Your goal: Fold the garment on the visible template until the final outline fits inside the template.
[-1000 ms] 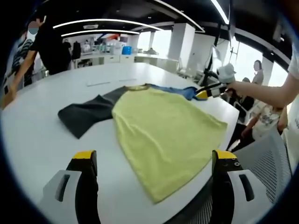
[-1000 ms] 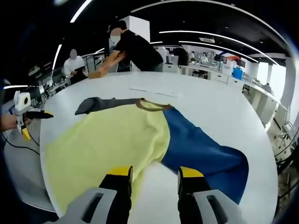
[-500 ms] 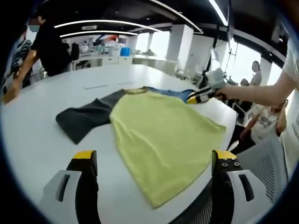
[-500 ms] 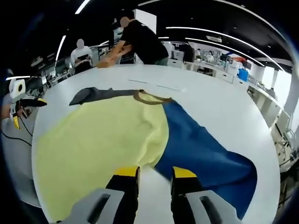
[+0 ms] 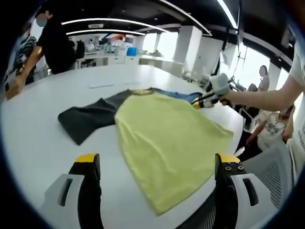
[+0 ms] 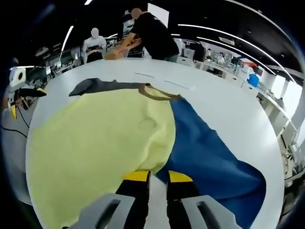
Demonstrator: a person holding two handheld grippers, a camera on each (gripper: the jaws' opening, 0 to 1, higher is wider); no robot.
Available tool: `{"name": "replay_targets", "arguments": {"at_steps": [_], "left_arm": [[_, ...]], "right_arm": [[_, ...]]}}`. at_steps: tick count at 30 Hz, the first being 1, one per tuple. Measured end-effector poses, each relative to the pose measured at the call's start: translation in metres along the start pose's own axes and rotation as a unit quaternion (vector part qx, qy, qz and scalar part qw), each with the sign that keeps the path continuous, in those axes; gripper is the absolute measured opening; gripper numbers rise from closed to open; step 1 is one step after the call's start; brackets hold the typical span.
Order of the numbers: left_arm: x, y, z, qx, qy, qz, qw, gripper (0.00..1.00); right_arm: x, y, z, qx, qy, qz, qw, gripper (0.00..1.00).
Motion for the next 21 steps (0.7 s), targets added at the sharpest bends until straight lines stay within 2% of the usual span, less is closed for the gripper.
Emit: {"name": "replay_targets", "arguments": {"at_steps": [8, 21], "left_arm": [[0.003, 0.001, 0.002, -0.003, 0.008, 0.003, 1.0000, 0.94], [0.002, 0.000, 0.005, -0.004, 0.009, 0.001, 1.0000, 0.93]], "right_arm": [[-0.001, -0.001, -0.005, 0.009, -0.014, -0.002, 0.9999, 0.00], [-0.010, 0.009, -0.020, 0.052, 0.008, 0.005, 0.9986, 0.00]]}}
Point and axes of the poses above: the point that each gripper's makers call its tool centre point, and the gripper's own axes: y roughly backward along the fingers, z roughly to its left, x roughly out of its underside, the point moved 10 cm from there along y, roughly backward along the fingers, and after that the axes turned 2 degrees about y, right-handed, at the moved point
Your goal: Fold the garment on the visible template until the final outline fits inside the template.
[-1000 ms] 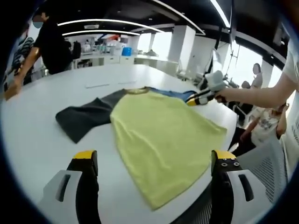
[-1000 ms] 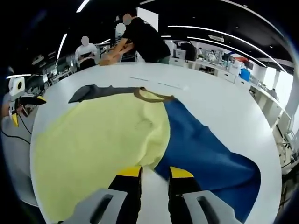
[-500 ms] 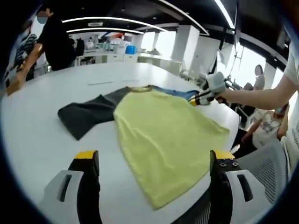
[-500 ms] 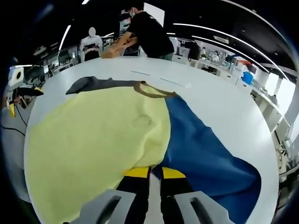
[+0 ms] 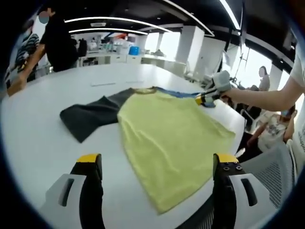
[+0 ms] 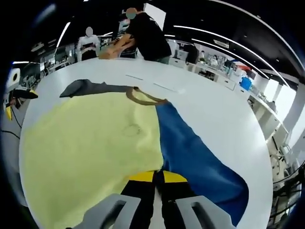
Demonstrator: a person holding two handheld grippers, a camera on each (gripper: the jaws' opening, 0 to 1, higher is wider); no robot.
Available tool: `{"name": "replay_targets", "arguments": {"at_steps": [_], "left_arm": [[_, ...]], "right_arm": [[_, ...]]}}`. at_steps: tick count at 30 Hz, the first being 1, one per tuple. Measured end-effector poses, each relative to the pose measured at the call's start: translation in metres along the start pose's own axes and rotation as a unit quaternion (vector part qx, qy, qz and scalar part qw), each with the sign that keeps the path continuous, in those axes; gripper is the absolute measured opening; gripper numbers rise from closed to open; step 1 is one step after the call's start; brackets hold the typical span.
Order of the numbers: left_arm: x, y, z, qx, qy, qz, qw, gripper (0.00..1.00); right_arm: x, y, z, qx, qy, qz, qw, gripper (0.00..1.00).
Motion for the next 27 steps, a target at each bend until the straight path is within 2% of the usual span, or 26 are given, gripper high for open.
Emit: {"name": "replay_targets", "arguments": {"at_steps": [9, 12, 14, 19, 27], "left_arm": [[0.001, 0.002, 0.001, -0.002, -0.001, 0.001, 1.0000, 0.93], [0.000, 0.002, 0.002, -0.003, -0.002, 0.000, 1.0000, 0.93], [0.000, 0.003, 0.002, -0.003, -0.003, -0.001, 1.0000, 0.93], [-0.001, 0.004, 0.002, -0.004, -0.006, -0.003, 1.0000, 0.94], [-0.003, 0.003, 0.001, -0.002, -0.008, -0.005, 1.0000, 0.96]], "right_arm": [[0.002, 0.000, -0.001, 0.010, 0.014, 0.012, 0.9998, 0.00], [0.002, 0.001, 0.001, 0.010, -0.004, 0.010, 0.9999, 0.01], [0.002, 0.004, 0.000, 0.012, -0.022, 0.007, 0.9997, 0.05], [0.002, 0.012, -0.005, 0.021, -0.056, -0.001, 0.9982, 0.24], [0.004, 0.026, -0.012, 0.035, -0.085, -0.008, 0.9957, 0.42]]}}
Point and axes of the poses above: the point that each gripper's makers call its tool centre point, and the gripper's own axes: y roughly backward along the fingers, z roughly to its left, x roughly out of its underside, the point moved 10 cm from there along y, roughly backward along the fingers, and after that the axes turned 2 degrees about y, right-handed, at the moved point
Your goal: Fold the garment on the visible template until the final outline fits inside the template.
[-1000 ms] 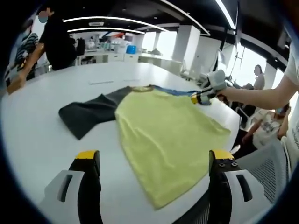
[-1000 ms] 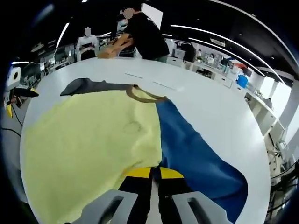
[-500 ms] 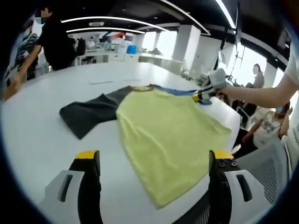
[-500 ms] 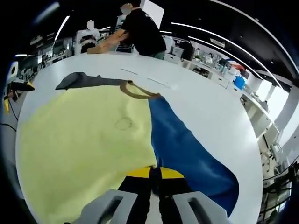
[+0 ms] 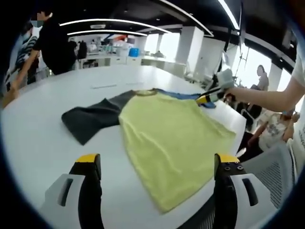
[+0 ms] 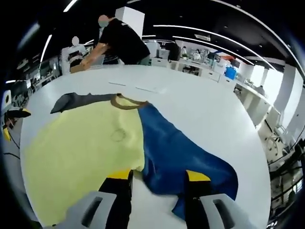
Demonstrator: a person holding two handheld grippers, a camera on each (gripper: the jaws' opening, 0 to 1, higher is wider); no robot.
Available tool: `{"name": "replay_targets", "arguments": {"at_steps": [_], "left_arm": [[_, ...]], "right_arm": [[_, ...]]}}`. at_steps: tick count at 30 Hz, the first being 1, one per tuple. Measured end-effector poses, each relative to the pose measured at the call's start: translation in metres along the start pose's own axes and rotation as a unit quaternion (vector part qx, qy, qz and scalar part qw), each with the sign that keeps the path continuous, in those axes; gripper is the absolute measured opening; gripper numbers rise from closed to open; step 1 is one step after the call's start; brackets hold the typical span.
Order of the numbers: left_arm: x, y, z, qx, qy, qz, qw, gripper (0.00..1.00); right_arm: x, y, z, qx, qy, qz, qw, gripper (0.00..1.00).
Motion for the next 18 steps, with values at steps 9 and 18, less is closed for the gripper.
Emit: {"name": "replay_targets", "arguments": {"at_steps": [9, 18], "left_arm": [[-0.001, 0.000, 0.000, 0.001, -0.004, 0.000, 1.0000, 0.96], [0.000, -0.001, -0.002, 0.004, -0.005, 0.003, 1.0000, 0.96]], "right_arm": [[0.007, 0.014, -0.008, 0.009, -0.020, 0.001, 0.9998, 0.48], [0.022, 0.029, -0.015, 0.023, -0.043, 0.006, 0.9988, 0.47]]}}
Point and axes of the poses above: the point that each gripper's makers call its tool centre point, and the gripper's own axes: y roughly backward along the fingers, z roughly to its left, x roughly out of its underside, the point moved 10 cm from there along y, roughly backward along the fingers, and after that the axes turned 2 degrees about y, right-handed, at the moved point
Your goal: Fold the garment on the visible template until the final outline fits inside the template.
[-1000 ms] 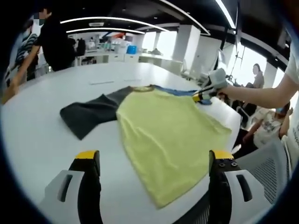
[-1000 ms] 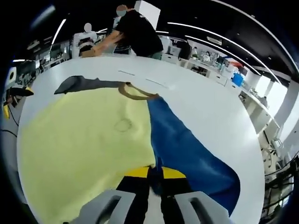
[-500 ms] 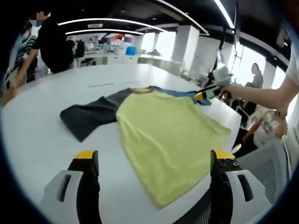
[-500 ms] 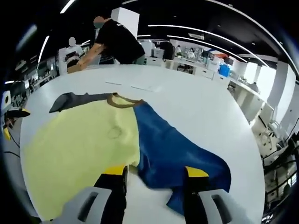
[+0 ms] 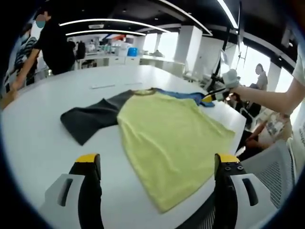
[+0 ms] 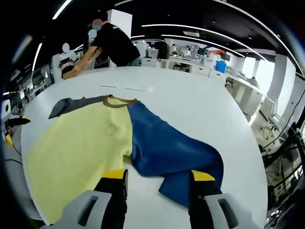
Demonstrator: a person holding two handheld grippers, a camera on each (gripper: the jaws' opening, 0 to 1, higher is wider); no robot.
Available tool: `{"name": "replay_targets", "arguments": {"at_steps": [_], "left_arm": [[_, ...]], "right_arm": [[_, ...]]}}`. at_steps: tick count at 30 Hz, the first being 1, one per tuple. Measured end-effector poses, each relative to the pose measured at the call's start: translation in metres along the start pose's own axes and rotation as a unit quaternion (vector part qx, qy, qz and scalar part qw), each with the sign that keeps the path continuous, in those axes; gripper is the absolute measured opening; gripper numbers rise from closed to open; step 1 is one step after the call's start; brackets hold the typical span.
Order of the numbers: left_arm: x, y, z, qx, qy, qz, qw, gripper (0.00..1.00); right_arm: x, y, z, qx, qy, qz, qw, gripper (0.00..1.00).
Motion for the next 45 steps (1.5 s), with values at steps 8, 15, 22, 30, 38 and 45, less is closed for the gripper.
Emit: {"name": "replay_targets", "arguments": {"at_steps": [8, 15, 22, 30, 38, 45], "left_arm": [[-0.002, -0.001, -0.003, 0.007, 0.005, -0.017, 0.9998, 0.94], [-0.002, -0.002, -0.006, 0.010, -0.004, -0.011, 0.9999, 0.94], [-0.001, -0.002, -0.007, 0.012, -0.002, -0.012, 0.9999, 0.93], [0.000, -0.001, -0.007, 0.011, -0.004, -0.006, 0.9999, 0.91], [0.000, -0.001, -0.006, 0.009, -0.009, 0.000, 0.9999, 0.89], [-0.002, -0.001, -0.006, 0.008, -0.009, -0.003, 0.9999, 0.88]], "right_arm": [[0.017, 0.015, -0.012, 0.030, -0.025, 0.006, 0.9992, 0.45], [0.031, 0.024, -0.024, 0.062, -0.055, 0.014, 0.9965, 0.42], [0.042, 0.028, -0.034, 0.089, -0.078, 0.020, 0.9928, 0.36], [0.053, 0.025, -0.038, 0.097, -0.107, 0.026, 0.9892, 0.27], [0.055, 0.021, -0.042, 0.098, -0.127, 0.011, 0.9870, 0.21], [0.057, 0.019, -0.046, 0.106, -0.134, 0.016, 0.9851, 0.05]]}}
Point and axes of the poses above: the point that each gripper's makers call its tool centre point, and the gripper's own axes: y roughly backward along the fingers, z roughly to its left, x roughly out of its underside, the point moved 10 cm from there along y, roughly backward along the fingers, and after that the axes turned 2 degrees about y, right-handed, at the moved point
